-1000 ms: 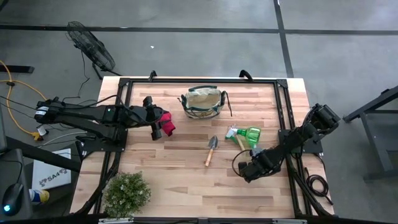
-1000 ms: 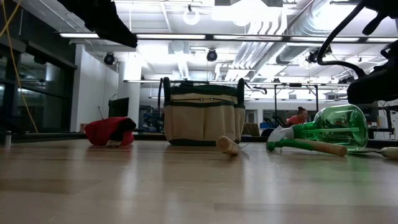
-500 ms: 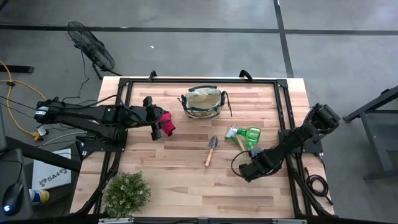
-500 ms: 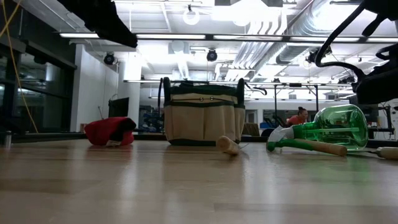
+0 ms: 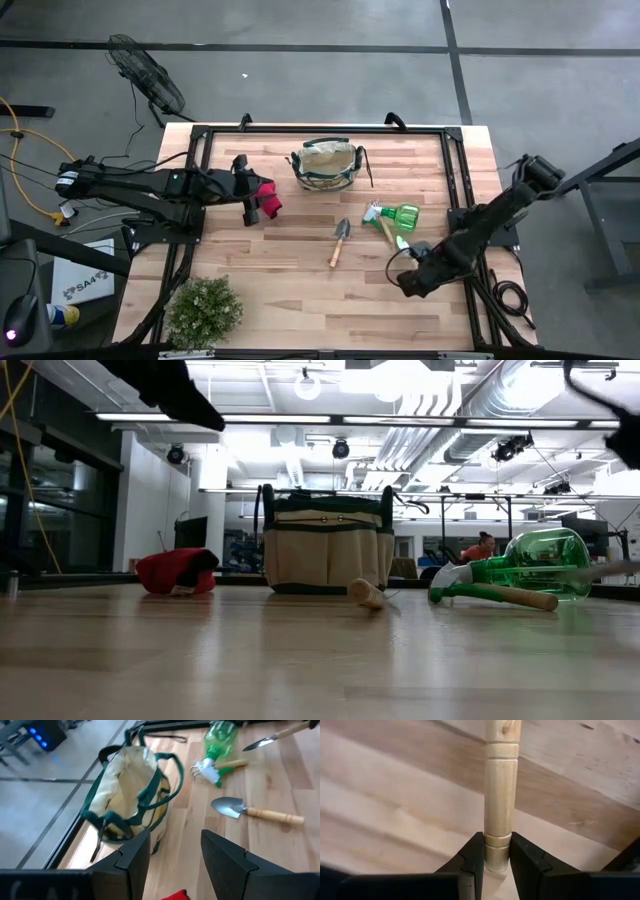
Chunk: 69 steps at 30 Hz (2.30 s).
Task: Pick & Place Garden tools in Gardening bag
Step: Put the right brown trowel into the gardening bag
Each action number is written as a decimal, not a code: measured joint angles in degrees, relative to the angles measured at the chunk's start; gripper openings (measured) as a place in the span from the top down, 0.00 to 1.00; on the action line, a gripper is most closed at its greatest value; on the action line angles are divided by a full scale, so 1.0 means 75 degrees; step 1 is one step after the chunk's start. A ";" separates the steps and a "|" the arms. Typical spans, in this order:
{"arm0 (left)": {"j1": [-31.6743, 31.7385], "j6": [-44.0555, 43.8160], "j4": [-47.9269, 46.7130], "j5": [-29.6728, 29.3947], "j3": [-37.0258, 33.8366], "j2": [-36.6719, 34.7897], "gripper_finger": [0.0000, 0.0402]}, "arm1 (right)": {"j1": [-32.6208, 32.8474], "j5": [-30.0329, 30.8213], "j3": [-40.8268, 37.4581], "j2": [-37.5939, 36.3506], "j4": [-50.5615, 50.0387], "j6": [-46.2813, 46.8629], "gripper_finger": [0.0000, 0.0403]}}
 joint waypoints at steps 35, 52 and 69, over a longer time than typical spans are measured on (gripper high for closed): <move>0.0000 0.2220 0.1939 0.1260 0.0006 0.1005 0.58 | -0.1232 0.4569 0.0029 -0.1345 0.2918 -0.4358 0.84; -0.0003 0.6996 0.3733 0.1725 0.0003 0.1918 0.58 | -0.4204 0.0218 0.0032 -0.1361 0.4878 -0.4658 0.84; -0.0003 0.9823 0.6889 0.1676 -0.0003 0.3924 0.58 | -0.5462 -0.1311 0.0032 -0.0615 0.6894 -0.5105 0.84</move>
